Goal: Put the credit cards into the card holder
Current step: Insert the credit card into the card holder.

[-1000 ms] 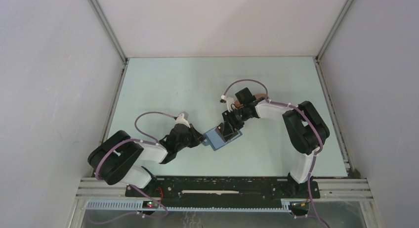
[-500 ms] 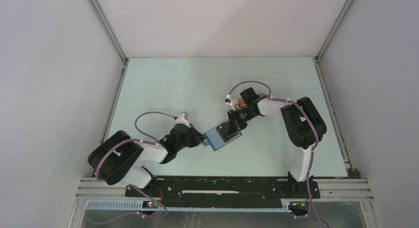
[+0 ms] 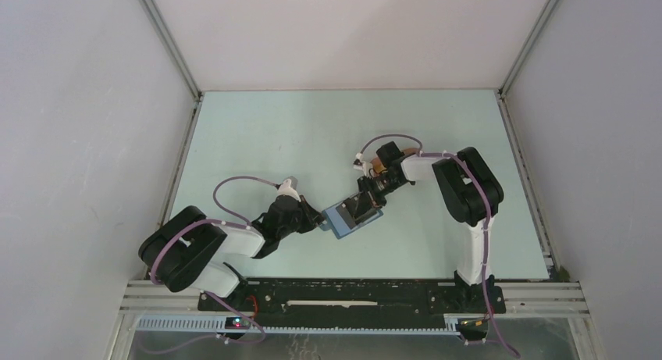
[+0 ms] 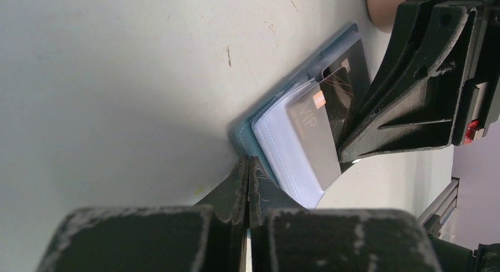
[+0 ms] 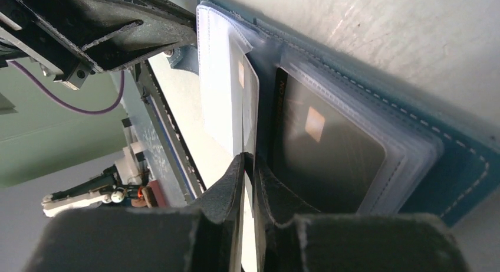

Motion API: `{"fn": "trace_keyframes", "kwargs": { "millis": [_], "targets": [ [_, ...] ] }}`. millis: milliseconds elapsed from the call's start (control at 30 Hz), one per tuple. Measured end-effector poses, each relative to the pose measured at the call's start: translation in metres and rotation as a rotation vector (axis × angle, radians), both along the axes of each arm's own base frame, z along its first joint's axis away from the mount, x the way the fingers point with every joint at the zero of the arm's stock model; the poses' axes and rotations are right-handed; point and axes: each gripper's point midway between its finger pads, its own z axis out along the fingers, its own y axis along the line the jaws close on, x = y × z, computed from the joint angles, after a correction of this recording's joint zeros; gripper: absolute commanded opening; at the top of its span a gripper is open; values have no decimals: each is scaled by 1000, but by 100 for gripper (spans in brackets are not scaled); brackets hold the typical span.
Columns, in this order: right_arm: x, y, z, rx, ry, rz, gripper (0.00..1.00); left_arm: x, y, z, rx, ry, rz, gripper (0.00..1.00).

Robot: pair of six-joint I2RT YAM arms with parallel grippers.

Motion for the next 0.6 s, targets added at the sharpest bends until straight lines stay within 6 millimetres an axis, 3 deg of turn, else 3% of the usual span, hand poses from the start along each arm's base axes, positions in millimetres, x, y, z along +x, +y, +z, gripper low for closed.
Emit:
{"fn": "trace_keyframes", "kwargs": {
  "millis": [233,600],
  "targets": [
    [-2,1,2,1,22,0,41,0,0,0,-1,1,-2,0],
    [5,0,11,-87,-191,53,48,-3,-2,0,-9,9,-18,0]
  ]
}}
